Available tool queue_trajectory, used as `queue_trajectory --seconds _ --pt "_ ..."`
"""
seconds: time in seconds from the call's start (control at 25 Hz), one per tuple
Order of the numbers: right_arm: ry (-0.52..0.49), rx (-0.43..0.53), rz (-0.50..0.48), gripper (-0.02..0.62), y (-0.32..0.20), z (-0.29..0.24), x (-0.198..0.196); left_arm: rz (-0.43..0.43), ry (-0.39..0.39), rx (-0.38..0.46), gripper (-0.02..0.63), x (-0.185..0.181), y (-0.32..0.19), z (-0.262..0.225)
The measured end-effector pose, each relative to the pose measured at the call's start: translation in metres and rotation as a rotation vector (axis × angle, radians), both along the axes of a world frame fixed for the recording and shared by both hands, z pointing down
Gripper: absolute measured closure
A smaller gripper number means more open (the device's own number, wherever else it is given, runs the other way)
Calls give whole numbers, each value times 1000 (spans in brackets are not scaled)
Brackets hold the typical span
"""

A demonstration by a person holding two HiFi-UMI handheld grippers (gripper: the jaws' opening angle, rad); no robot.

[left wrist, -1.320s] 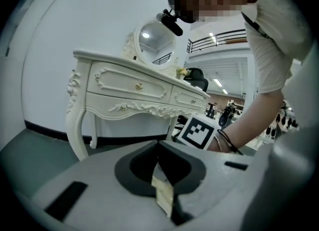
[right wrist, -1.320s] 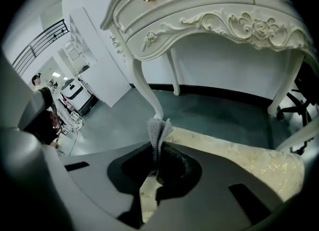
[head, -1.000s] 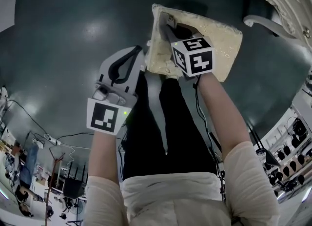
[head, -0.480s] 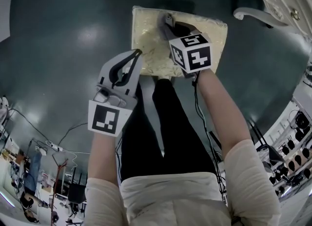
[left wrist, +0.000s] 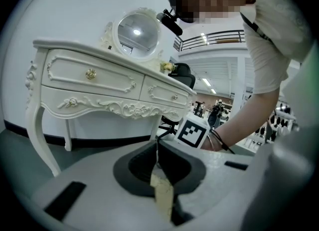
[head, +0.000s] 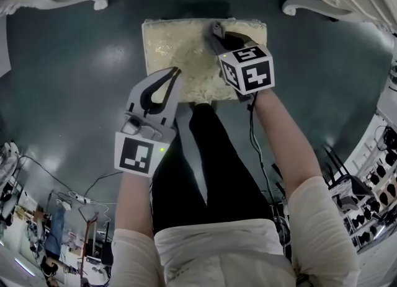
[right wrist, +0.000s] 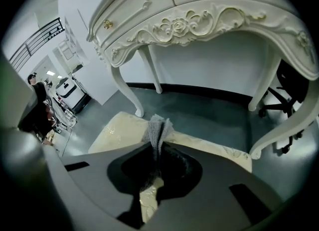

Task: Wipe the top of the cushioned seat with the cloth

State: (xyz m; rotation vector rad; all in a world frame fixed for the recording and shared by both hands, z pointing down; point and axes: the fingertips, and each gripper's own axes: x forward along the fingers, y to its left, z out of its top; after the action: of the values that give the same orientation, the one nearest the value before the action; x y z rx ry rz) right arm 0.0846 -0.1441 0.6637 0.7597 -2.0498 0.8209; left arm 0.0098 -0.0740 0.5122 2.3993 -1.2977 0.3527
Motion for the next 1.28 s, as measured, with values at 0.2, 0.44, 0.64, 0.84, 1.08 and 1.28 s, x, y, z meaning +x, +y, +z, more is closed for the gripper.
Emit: queue_trajectory --seconds 0.2,0.44,0.64,0.84,1.08,1.28 --pt "33 -19 83 565 -4 3 39 70 -18 -4 603 20 -4 3" --pt "52 -13 134 565 -9 7 76 112 -28 -4 603 46 -9 11" --pt "116 -13 166 565 -10 7 106 170 -50 -16 603 72 -5 10" --pt "193 -11 188 565 -10 9 132 169 -21 -27 603 89 1 4" --pt "247 43 162 566 -6 -10 134 150 -4 -18 603 84 18 -11" --pt "211 53 82 565 10 -27 87 79 -3 -2 603 49 24 -19"
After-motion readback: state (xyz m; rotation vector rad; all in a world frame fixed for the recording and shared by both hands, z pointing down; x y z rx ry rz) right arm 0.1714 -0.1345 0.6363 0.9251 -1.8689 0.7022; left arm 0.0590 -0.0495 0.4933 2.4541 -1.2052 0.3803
